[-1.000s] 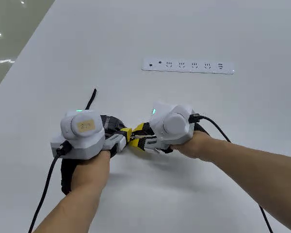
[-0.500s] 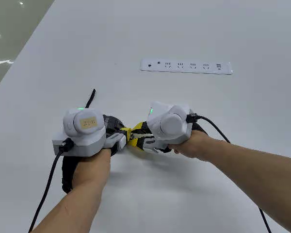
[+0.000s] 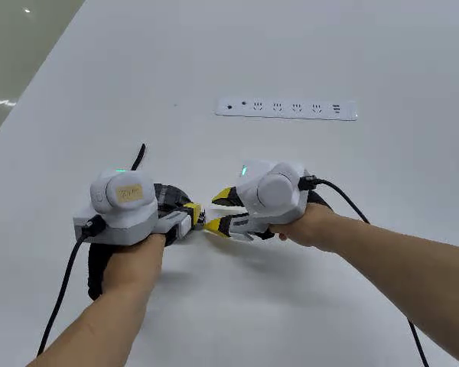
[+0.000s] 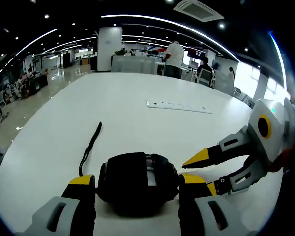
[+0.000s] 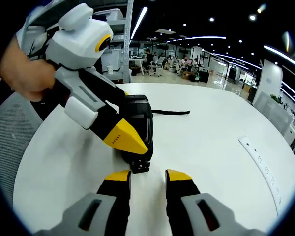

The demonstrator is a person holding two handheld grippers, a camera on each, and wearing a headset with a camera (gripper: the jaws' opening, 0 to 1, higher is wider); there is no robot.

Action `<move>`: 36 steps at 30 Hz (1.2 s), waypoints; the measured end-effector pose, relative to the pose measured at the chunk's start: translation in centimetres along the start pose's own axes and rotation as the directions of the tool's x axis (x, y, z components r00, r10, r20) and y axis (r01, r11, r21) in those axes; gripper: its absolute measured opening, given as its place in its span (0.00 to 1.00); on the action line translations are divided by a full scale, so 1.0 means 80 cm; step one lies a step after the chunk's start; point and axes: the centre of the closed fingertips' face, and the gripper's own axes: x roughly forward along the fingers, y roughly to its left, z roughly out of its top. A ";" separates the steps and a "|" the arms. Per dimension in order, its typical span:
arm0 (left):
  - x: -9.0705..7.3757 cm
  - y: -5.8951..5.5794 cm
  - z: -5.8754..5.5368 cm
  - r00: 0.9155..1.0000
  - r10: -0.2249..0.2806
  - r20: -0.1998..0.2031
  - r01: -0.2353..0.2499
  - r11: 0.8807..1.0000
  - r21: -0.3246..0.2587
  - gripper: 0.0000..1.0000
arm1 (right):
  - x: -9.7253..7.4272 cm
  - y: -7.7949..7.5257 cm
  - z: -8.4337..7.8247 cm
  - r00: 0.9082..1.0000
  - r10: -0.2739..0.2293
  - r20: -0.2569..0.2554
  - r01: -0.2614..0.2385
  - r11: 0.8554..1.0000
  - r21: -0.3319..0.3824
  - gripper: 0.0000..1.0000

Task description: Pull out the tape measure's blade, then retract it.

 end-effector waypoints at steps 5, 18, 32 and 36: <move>-0.005 -0.003 0.000 0.999 -0.035 0.000 0.035 0.999 0.024 0.70 | -0.010 -0.001 -0.006 1.000 -0.003 -0.001 0.003 1.000 0.014 0.32; -0.017 -0.009 -0.007 0.990 -0.144 0.003 0.142 0.977 0.160 0.76 | -0.053 -0.010 -0.027 0.999 -0.046 0.012 0.045 0.995 0.084 0.45; -0.032 -0.014 -0.012 0.964 -0.266 0.006 0.256 0.935 0.247 0.84 | -0.105 -0.019 -0.047 0.993 -0.117 0.029 0.111 0.983 0.149 0.57; -0.035 -0.011 -0.015 0.959 -0.282 -0.002 0.273 0.928 0.253 0.85 | -0.122 -0.021 -0.047 0.988 -0.148 0.047 0.138 0.975 0.173 0.60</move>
